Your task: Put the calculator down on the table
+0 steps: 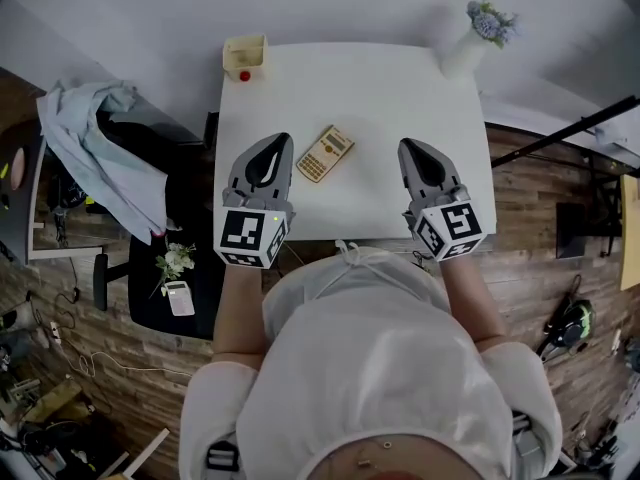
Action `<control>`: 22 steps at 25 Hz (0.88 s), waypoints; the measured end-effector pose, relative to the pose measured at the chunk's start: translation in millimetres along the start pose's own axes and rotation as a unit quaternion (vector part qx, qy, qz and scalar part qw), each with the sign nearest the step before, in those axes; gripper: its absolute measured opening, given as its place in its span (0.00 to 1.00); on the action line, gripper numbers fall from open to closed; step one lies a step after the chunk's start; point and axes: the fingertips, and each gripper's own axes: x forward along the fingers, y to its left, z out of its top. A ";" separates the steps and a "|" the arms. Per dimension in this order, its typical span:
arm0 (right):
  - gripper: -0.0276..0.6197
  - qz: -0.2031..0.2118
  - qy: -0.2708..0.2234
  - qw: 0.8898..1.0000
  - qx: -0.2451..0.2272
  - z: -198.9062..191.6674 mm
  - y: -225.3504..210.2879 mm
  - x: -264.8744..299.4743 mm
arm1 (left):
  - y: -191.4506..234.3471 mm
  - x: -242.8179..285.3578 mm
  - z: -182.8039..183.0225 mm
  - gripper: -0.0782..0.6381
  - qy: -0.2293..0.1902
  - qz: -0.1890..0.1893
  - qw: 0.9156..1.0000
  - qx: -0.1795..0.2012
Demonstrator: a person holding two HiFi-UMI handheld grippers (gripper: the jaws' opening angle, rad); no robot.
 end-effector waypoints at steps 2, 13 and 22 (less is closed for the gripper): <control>0.05 0.003 -0.012 1.000 -0.014 6.6 3.8 -4.9 | 3.7 -10.2 7.0 0.13 -0.013 0.008 1.000 -0.009; 0.05 0.000 -0.048 0.997 -0.063 29.9 13.5 -28.7 | -6.6 -35.9 16.8 0.13 -0.030 0.014 0.999 -0.010; 0.05 0.008 -0.050 0.997 -0.053 28.6 12.3 -31.5 | -25.8 -36.2 17.5 0.13 -0.018 0.002 1.000 -0.001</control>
